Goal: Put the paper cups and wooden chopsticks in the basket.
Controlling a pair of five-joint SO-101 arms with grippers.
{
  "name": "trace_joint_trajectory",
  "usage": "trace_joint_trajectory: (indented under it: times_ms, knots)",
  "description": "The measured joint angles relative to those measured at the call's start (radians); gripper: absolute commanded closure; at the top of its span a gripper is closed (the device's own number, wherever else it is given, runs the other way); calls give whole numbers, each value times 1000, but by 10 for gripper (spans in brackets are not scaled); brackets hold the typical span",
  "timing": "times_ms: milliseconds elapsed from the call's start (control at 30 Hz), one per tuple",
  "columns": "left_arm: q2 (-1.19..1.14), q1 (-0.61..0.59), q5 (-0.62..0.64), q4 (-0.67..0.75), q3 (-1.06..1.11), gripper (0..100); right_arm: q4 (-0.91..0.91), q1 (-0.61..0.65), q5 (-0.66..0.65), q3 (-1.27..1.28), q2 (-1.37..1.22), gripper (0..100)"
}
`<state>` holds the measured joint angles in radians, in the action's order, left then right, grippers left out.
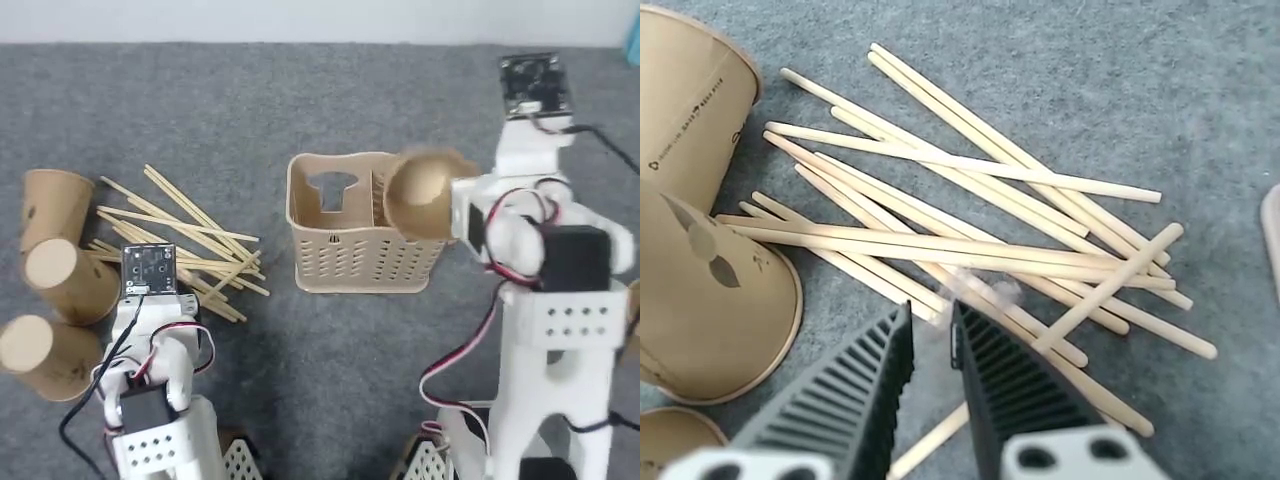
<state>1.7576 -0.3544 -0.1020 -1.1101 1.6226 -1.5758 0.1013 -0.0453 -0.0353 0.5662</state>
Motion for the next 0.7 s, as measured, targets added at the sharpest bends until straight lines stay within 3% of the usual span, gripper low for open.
trace_joint_trajectory:
  times_ms: [233, 600, 700]
  knots:
    - [0, 0, 0, 0, 0, 938, -117, -21, 0, -190, -29, 991]
    - [0, 0, 0, 0, 0, 938, -180, -21, 0, -288, -338, 987]
    - [0, 0, 0, 0, 0, 938, -180, -21, 0, -315, -351, 907]
